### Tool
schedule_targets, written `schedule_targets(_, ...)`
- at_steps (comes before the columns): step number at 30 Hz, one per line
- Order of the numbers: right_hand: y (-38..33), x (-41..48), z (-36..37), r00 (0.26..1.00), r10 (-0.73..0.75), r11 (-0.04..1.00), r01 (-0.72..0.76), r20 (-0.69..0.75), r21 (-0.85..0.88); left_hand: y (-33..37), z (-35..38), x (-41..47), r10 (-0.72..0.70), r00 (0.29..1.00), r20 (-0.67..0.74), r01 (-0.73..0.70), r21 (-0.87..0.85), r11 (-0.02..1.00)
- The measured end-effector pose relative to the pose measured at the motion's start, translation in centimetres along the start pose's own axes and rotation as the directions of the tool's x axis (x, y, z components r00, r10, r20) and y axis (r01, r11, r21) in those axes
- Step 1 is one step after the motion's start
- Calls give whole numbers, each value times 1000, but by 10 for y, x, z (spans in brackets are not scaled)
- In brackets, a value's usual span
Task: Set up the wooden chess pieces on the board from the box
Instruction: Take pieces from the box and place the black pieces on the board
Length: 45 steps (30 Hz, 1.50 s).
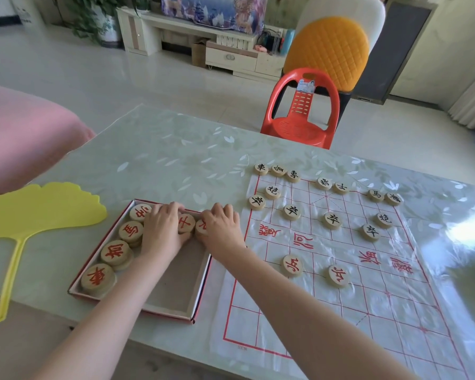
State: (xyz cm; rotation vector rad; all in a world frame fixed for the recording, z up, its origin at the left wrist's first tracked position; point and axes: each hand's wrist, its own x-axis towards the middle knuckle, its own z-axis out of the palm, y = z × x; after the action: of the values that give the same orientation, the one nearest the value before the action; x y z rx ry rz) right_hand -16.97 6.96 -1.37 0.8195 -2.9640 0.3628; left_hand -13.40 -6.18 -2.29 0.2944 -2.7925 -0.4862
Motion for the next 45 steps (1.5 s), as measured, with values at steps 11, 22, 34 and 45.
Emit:
schedule_targets(11,-6,-2,-16,999,35,990,-34,-3,137,3,-29,-35,-177,982,-62,137,-411,901)
schedule_targets(22,48,-169,-68,969,176,875,-236,176,423,48,-63,-118,-147,981,126,193,-613,766)
schedule_targets(34,-1,-199,-31,991,91,922,-119,95,367,66,-78,-174,-136,984,117,179,-574,799)
schedule_targets(45,2,-197,-10,991,63,959,-94,122,266,71,-67,-179,-117,980,159,187,-561,806)
